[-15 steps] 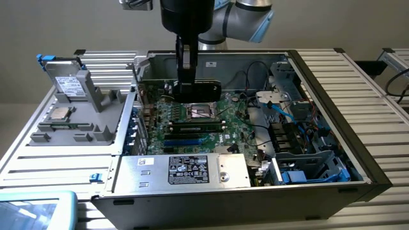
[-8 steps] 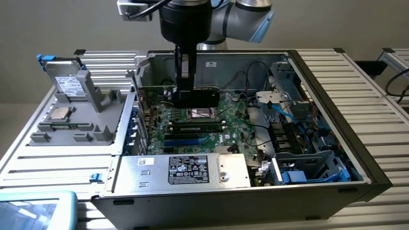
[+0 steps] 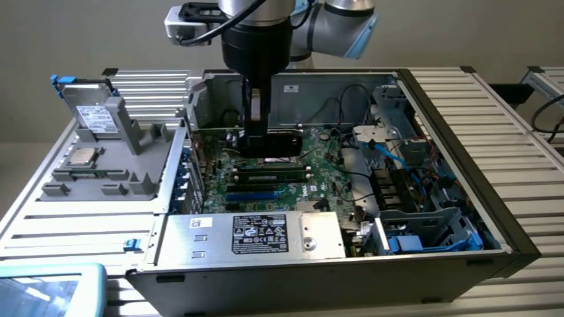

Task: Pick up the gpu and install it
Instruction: 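Insert the gpu into the slot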

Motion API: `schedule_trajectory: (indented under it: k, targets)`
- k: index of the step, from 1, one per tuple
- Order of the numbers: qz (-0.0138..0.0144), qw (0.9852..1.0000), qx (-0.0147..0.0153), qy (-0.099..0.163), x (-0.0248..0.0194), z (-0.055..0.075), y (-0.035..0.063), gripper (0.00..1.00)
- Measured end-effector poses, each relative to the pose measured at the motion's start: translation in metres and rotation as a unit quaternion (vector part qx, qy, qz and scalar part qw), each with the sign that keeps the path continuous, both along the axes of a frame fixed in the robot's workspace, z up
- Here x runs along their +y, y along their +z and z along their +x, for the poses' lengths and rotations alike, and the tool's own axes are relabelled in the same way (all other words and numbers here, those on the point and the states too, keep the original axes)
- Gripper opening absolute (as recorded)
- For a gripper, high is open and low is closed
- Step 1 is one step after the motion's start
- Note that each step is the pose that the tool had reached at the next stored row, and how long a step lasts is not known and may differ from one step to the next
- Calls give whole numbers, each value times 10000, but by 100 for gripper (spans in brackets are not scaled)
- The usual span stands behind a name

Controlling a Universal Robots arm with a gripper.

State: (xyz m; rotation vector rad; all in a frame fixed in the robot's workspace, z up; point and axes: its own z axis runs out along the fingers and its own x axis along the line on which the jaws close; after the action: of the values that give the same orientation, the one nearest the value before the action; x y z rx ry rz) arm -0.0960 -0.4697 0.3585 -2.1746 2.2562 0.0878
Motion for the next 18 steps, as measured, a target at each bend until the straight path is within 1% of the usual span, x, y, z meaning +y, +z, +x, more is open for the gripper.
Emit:
schedule_trajectory:
  k: [4,8,18]
  targets:
    - [0,10000,0,10,-20,0,-74,28]
    - [0,10000,0,20,-29,0,-145,28]
    - [-1,10000,0,26,-28,0,-328,28]
